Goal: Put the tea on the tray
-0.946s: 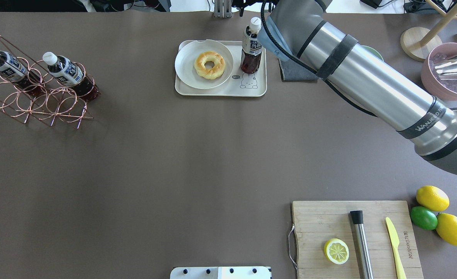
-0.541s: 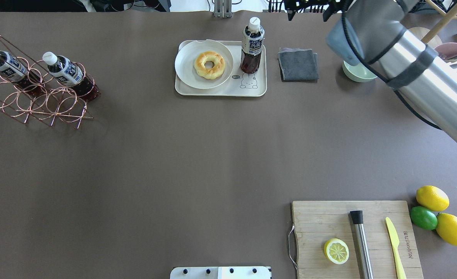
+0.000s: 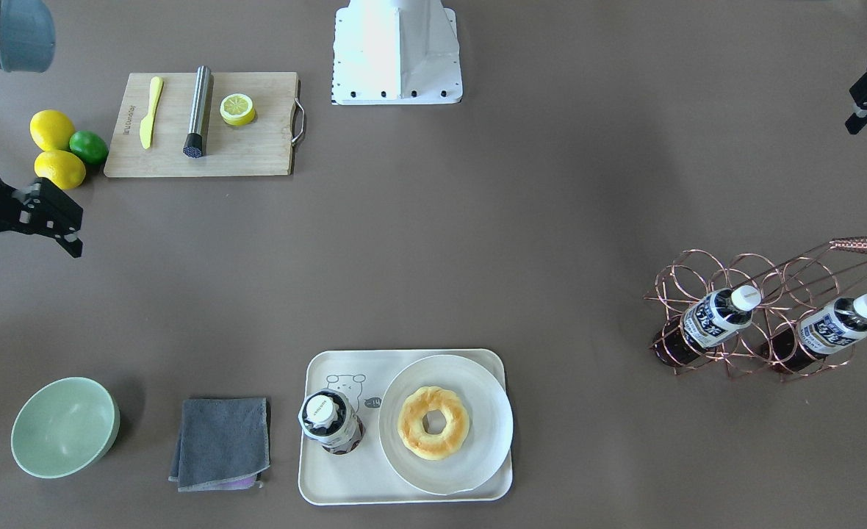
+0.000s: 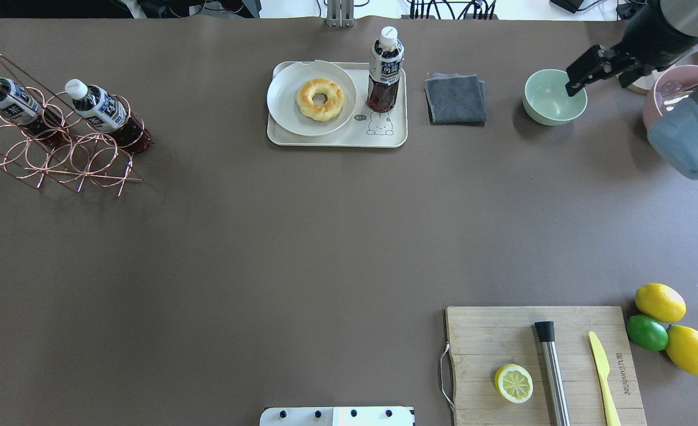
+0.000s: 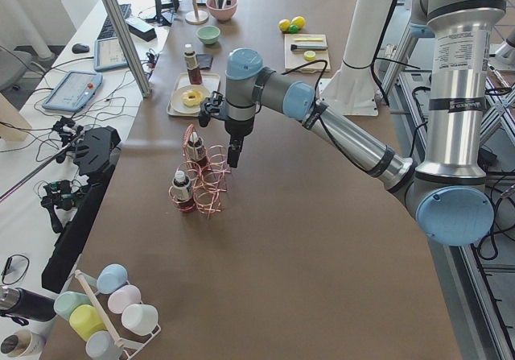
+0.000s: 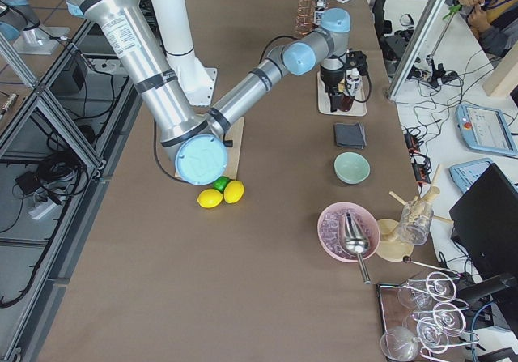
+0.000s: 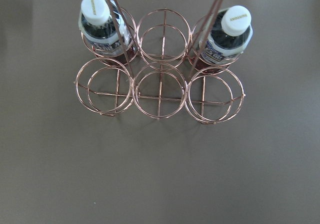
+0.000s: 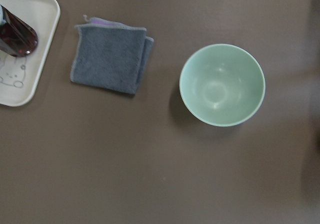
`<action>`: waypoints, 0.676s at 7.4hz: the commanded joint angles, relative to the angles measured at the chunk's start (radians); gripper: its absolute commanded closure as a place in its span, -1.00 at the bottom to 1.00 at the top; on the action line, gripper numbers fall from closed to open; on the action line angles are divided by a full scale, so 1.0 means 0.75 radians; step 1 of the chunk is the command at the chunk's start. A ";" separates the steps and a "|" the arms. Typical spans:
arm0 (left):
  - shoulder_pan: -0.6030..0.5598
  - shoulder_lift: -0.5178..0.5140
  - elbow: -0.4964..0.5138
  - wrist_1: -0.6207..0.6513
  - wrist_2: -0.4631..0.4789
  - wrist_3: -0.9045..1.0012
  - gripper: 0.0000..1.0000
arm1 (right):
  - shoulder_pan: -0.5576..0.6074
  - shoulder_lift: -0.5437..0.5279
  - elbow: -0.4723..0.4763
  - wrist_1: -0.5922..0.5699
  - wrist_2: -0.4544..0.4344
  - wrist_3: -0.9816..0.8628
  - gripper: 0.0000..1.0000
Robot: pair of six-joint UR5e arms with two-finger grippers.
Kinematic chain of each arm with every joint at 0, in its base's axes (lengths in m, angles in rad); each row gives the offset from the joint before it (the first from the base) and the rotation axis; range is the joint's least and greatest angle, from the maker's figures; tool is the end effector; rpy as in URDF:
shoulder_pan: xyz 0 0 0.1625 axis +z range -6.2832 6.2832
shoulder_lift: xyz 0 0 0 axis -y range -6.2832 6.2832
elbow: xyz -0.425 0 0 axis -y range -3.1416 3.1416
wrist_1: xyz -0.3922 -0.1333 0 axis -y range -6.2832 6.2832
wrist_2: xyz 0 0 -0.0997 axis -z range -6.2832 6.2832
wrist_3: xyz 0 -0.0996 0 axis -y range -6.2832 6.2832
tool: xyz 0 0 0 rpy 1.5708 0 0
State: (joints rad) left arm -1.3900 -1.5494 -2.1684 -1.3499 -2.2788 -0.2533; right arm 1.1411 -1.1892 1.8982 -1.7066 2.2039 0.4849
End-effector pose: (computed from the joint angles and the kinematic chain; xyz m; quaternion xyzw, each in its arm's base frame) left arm 0.0116 -0.4447 0.4100 0.0884 0.3689 0.0278 0.9248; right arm -0.1754 -0.5612 0.3150 0.1092 -0.3865 -0.0628 0.9136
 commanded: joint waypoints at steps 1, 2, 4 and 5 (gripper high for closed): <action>-0.120 0.065 0.066 -0.004 -0.003 0.208 -0.93 | 0.098 -0.326 0.142 -0.003 0.005 -0.281 -1.00; -0.163 0.080 0.105 0.000 -0.003 0.328 -0.93 | 0.194 -0.418 0.128 -0.007 0.043 -0.501 -1.00; -0.255 0.168 0.144 -0.012 -0.003 0.493 -0.94 | 0.348 -0.577 0.095 -0.001 0.123 -0.792 -1.00; -0.310 0.170 0.213 -0.043 -0.003 0.629 -0.94 | 0.447 -0.591 0.075 -0.007 0.142 -0.915 -1.00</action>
State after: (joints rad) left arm -1.5572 -1.4417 -2.0722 -1.3580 -2.2810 0.0777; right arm 1.3666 -1.5708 1.9742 -1.7097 2.2829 -0.0285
